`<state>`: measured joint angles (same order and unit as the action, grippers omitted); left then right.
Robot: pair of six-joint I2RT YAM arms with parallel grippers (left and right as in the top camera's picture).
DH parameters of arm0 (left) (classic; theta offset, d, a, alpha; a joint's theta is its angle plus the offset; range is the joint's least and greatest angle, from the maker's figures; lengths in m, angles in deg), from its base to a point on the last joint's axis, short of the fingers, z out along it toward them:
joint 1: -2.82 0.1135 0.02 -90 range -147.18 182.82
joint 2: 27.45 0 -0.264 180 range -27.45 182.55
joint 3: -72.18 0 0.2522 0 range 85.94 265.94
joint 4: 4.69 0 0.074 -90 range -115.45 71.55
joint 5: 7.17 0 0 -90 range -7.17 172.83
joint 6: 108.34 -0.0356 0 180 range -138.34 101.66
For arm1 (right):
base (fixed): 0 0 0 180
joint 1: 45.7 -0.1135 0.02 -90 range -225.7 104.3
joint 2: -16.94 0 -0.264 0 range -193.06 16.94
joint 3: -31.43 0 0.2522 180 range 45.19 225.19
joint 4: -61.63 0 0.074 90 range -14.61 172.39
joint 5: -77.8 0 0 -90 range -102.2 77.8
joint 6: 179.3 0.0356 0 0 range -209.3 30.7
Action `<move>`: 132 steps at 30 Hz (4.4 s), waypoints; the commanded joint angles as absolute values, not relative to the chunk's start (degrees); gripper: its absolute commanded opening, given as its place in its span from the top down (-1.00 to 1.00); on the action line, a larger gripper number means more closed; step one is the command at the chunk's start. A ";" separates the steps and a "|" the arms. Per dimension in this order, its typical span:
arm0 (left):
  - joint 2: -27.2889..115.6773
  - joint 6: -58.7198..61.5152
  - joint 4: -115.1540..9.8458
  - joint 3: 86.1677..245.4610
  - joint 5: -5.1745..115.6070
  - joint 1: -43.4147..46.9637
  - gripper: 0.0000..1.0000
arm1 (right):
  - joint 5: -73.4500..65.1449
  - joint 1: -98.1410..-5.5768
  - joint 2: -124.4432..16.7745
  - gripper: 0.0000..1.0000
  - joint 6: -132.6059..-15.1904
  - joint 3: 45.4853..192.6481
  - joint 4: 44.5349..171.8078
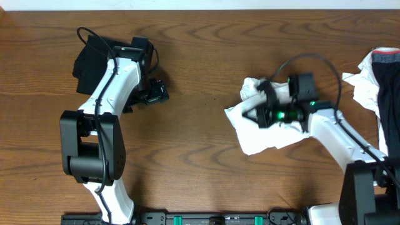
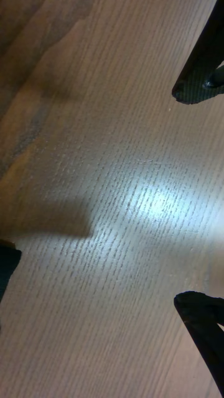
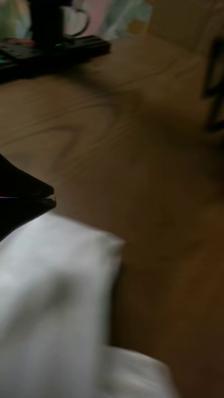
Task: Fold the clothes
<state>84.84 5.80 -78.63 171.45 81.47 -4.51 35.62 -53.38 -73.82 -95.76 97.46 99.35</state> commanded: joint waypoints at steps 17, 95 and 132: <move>85.60 5.74 -78.96 171.17 81.55 -4.47 -0.96 | 27.64 -53.18 -91.11 0.97 -96.21 98.34 91.75; 88.03 16.16 -60.84 166.73 52.64 -37.29 -0.89 | 7.62 -18.01 -80.82 -0.32 -89.15 112.48 118.65; 89.34 -0.76 -51.86 162.97 78.30 -37.25 0.88 | 13.72 -26.89 -81.34 0.16 -89.22 112.46 120.12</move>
